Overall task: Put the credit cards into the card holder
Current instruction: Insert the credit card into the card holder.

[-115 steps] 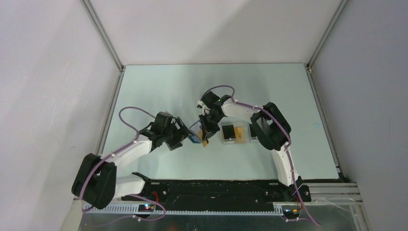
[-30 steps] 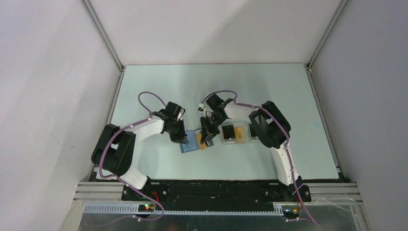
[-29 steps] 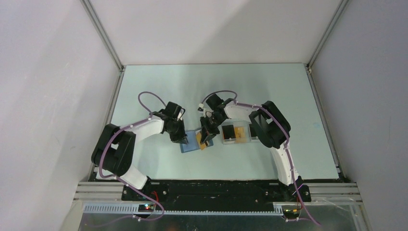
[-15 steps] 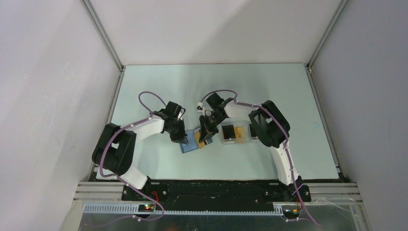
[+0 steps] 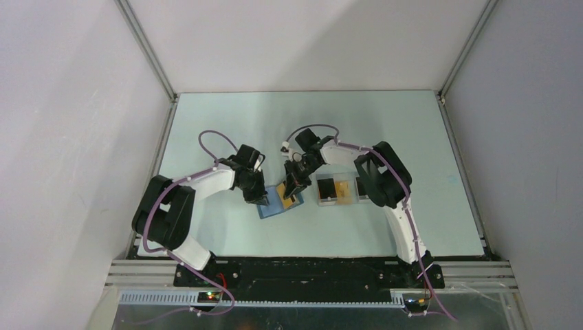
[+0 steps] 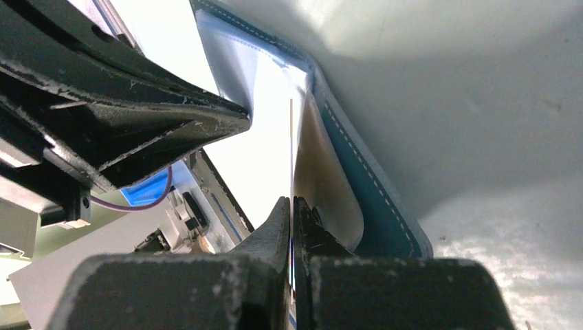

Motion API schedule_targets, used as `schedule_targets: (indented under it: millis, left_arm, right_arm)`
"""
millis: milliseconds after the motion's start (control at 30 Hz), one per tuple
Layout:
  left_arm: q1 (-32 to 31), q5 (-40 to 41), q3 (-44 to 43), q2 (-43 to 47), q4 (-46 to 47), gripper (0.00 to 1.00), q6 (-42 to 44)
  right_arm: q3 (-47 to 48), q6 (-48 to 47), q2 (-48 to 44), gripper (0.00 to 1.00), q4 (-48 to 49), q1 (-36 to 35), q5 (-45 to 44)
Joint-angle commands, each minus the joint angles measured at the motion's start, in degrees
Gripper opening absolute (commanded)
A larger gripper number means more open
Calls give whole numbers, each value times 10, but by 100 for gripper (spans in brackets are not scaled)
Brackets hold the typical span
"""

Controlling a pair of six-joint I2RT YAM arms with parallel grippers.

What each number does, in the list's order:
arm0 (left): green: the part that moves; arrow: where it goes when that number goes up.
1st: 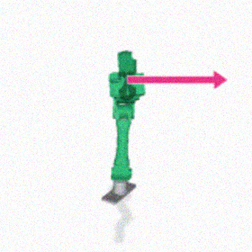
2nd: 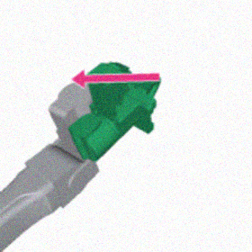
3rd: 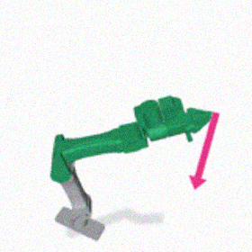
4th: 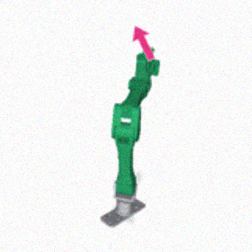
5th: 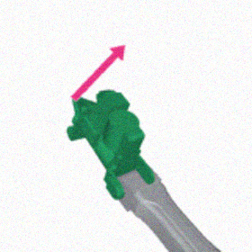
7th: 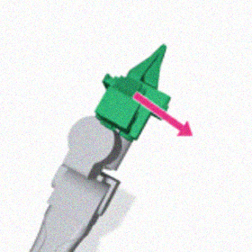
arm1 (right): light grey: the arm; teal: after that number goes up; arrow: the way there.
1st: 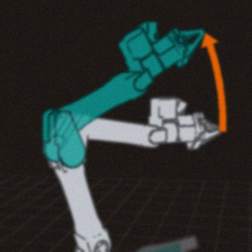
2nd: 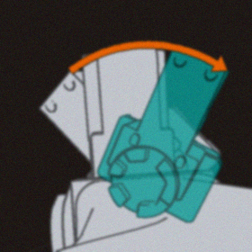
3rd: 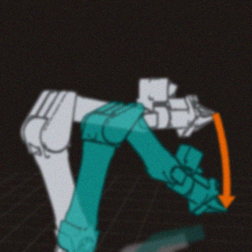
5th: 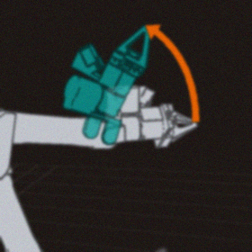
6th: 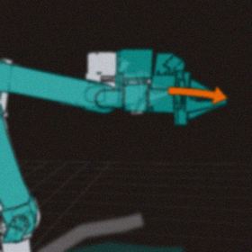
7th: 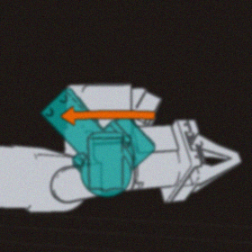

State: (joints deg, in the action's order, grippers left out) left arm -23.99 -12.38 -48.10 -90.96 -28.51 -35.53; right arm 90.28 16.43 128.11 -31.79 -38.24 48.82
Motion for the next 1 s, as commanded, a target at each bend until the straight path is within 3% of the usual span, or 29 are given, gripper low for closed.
schedule_targets:
  millis: [0, 267, 733, 867, 967]
  left_arm:
    - [-3, 42, 9, -26, -5, 5, 21]
    - [-3, 41, 8, -28, -4, 5, 22]
    - [-3, 38, 2, -24, -8, 7, 38]
    - [-3, 30, -4, -17, -13, 12, 49]
    - [-2, 9, -4, 2, -13, 26, 53]
  right_arm:
    - [33, -15, 24, 0, -19, 1, 21]
    - [67, -33, 50, 0, -70, -5, 0]
    - [59, -37, 70, 0, -26, -10, 112]
    - [63, -32, 80, 0, -23, -9, 119]
    - [62, -32, 78, 0, -20, -9, 114]
